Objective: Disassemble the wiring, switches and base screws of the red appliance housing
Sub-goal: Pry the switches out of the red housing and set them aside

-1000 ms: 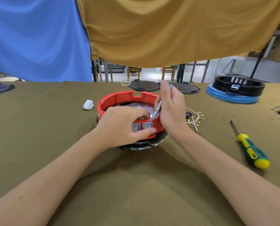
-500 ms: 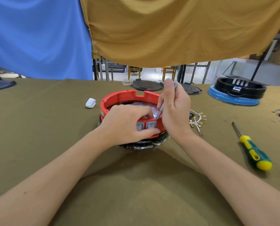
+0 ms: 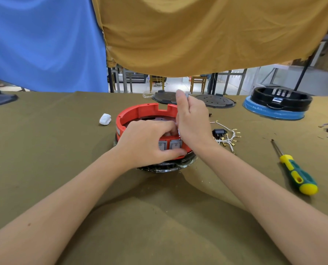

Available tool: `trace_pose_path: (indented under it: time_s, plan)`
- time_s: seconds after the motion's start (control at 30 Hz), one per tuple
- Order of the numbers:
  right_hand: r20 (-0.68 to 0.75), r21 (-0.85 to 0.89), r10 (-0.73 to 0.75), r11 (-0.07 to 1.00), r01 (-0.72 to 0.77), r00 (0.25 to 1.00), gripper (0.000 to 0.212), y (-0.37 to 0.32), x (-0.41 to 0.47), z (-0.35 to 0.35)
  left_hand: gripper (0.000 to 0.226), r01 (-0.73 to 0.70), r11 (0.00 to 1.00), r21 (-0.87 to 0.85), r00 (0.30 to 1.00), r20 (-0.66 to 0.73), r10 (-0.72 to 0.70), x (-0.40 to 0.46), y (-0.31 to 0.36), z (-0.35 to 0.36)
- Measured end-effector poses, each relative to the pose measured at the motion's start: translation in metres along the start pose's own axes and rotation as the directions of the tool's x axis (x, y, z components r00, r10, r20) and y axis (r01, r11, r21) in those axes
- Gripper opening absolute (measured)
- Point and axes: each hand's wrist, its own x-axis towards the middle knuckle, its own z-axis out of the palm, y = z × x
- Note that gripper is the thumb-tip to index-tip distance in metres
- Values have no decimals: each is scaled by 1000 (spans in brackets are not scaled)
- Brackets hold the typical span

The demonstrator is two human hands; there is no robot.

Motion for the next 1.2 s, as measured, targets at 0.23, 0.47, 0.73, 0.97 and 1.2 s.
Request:
trace_pose_path:
  time_s: [0.23,0.47,0.73,0.97,1.2]
  plan:
    - [-121,160,25,987,-5,992,49,7,-11,-6,43,17,1000,14,1000,5,-17,2,2,-1]
    - [-163,189,48,982,-16,985,47,9,-13,-4,61,53,993,104,998,26,-56,3,3,0]
    - [-149,157,80,986,-56,986,49,7,-9,-4,67,41,988,151,999,9,-43,3,3,4]
    - [110,-36,41,999,-37,993,57,-3,5,-3,65,28,996,83,1000,5,-28,3,1,5]
    - [326,-206,136,976,-70,935,44,-6,16,2,65,30,997,70,1000,-9,-29,2,1,4]
